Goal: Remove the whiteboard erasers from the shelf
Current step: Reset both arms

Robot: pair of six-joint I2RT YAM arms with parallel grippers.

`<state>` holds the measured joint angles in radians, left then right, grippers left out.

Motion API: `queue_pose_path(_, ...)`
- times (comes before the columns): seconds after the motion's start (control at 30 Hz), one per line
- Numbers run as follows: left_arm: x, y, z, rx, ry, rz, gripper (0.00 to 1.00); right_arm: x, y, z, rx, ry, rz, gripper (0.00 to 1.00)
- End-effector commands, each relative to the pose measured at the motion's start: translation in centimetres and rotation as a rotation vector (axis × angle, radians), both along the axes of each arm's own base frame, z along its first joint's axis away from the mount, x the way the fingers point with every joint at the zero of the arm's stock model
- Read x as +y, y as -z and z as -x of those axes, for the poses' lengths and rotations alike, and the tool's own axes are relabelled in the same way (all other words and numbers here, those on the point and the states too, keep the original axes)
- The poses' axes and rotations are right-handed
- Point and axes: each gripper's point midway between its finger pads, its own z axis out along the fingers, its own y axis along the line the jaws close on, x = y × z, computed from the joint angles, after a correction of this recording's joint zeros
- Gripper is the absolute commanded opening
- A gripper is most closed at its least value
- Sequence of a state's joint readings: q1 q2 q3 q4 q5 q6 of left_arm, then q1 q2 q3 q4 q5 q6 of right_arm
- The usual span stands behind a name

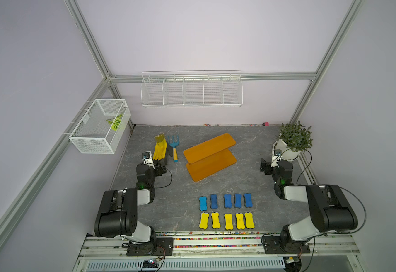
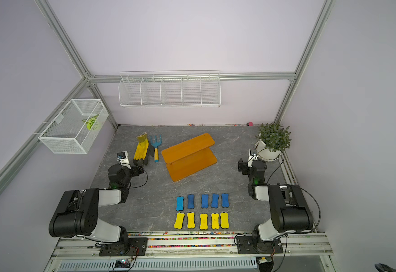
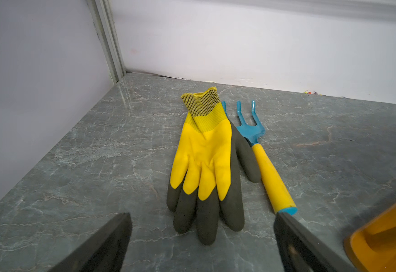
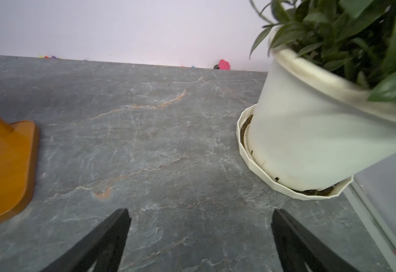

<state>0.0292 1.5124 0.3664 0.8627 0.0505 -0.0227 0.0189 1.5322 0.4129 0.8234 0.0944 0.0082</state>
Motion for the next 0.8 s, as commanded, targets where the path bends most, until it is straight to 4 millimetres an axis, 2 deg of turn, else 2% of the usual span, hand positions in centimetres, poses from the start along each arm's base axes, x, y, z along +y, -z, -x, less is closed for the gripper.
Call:
queue_pose_path(0.0,0.24,-0.82,-0.37,-0.025,-0.011,0.011,1.0,0.76,0.33,0.31,0.017,-0.032,-0.03,0.99)
queue_pose_path(0.77,0.41,-0.84,-0.33,-0.025,-0.021,0.012,1.0,0.72,0.36,0.32,0.024,-0.031,-0.03,0.99)
